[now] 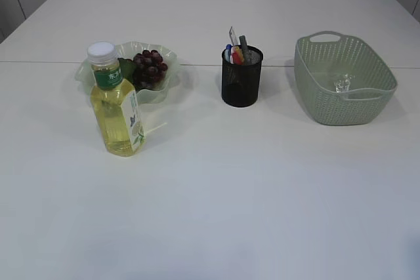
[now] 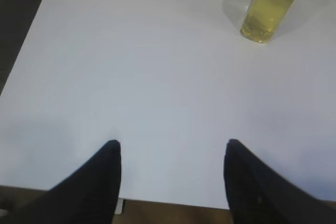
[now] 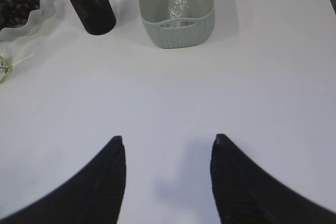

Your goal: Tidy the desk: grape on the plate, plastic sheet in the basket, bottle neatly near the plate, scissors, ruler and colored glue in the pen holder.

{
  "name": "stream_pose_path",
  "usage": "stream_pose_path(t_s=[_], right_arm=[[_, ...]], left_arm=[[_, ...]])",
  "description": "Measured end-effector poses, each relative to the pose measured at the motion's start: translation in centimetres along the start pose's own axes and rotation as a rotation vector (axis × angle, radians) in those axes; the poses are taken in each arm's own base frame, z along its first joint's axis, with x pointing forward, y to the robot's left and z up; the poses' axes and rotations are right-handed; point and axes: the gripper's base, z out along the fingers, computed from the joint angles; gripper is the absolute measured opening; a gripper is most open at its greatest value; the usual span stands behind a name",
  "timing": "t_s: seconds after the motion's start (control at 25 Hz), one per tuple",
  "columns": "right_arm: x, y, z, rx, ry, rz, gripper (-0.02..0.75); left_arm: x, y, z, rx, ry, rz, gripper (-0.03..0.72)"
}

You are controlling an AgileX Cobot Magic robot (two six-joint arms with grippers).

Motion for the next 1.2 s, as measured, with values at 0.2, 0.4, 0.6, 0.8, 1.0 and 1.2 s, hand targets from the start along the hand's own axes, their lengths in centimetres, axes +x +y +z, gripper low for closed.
stream_pose_path(t_s=[0.2,0.4,0.6,0.8,1.0,1.2], right_arm=[[2.4,-0.2,-0.1,-0.001,-0.008,0.000,0.417],[4.8,-0.3,-0.7,-0.012,-0.063,0.003,0.417],[7.6,-0.5,-1.7,-0.024,-0.161,0.002,0.417],[9.1,-0.7,-1.1,-0.024,-0.163,0.000,0.417],[9.7,-0.7,0.3,-0.018,-0.108,-0.031,0.417],[10.1,-1.3,1.3,0.036,-0.072,-0.049,0.417]], left_arm=[[1.2,0.2,-1.5,0.009,-0.089,-0.001,0.448],[1.8,0.3,-2.1,0.014,-0.125,-0.002,0.440],[2.0,0.3,-2.3,0.015,-0.136,-0.002,0.433],[3.0,0.4,-1.6,0.014,-0.127,-0.002,0.432],[5.0,0.7,-1.0,0.017,-0.150,-0.001,0.432],[5.5,0.7,-0.1,0.013,-0.121,0.000,0.431]])
